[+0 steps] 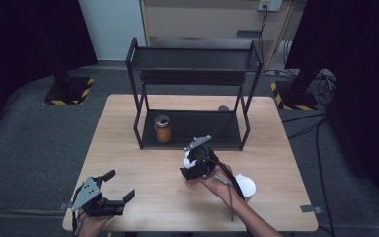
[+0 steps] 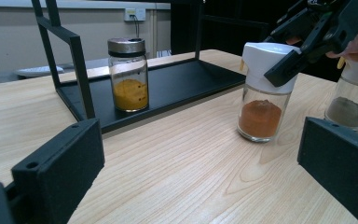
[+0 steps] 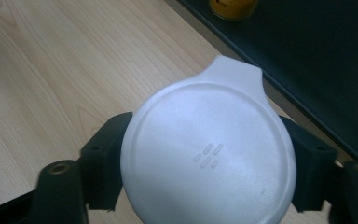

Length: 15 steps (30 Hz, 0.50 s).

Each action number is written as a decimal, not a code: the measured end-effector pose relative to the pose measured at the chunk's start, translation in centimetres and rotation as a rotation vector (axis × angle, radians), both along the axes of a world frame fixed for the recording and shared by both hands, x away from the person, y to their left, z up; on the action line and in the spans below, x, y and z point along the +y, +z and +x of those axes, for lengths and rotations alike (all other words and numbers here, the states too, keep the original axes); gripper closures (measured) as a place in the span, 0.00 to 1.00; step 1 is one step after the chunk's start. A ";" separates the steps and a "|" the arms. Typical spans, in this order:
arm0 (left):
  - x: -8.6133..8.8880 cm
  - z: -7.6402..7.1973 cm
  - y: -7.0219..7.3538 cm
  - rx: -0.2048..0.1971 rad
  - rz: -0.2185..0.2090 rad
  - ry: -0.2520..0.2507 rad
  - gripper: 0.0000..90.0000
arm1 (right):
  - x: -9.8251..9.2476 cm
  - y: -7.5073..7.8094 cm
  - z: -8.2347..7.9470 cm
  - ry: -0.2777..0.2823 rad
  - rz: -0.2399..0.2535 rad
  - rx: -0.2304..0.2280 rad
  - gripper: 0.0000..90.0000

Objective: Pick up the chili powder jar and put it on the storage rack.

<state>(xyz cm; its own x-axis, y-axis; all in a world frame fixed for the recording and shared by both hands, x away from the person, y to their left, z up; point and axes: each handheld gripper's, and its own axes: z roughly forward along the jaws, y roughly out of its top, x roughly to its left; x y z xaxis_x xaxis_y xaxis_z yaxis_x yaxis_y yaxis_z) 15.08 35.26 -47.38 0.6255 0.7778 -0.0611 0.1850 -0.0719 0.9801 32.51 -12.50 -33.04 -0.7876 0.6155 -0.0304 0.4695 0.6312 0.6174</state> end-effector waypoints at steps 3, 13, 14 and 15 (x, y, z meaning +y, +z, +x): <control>0.0 0.0 0.0 0.001 0.000 0.000 0.00 | 0.0 0.0 0.0 -0.004 0.005 0.001 0.34; 0.0 0.0 0.0 0.002 -0.001 0.000 0.00 | 0.0 0.3 0.4 0.003 0.007 0.024 0.35; 0.0 0.0 0.0 0.001 -0.001 0.000 0.00 | 0.0 0.4 0.5 0.004 0.008 0.026 0.35; 0.0 0.0 0.0 0.001 -0.001 0.000 0.00 | 0.0 0.5 0.5 0.004 0.008 0.026 0.35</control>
<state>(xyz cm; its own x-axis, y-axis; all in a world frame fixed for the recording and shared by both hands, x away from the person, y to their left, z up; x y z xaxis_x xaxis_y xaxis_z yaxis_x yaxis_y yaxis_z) 15.10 35.27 -47.39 0.6256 0.7777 -0.0622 0.1860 -0.0712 0.9800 33.00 -12.48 -32.56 -0.7906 0.6123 -0.0048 0.4827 0.6280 0.6104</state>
